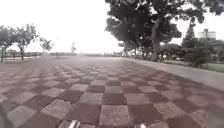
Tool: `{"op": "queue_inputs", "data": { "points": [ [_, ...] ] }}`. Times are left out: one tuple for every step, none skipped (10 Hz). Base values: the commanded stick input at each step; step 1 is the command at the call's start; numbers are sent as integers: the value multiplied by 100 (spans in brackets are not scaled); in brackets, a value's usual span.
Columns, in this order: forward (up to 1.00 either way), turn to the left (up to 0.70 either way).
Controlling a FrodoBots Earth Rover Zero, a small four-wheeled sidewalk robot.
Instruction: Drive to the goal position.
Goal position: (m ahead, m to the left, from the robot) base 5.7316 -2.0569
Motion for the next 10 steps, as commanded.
{"op": "queue_inputs", "data": {
  "points": [
    [70,0],
    [70,0],
    [70,0],
    [70,0],
    [70,0],
    [70,0],
    [70,0],
    [70,0],
    [70,0],
    [70,0]
  ]
}}
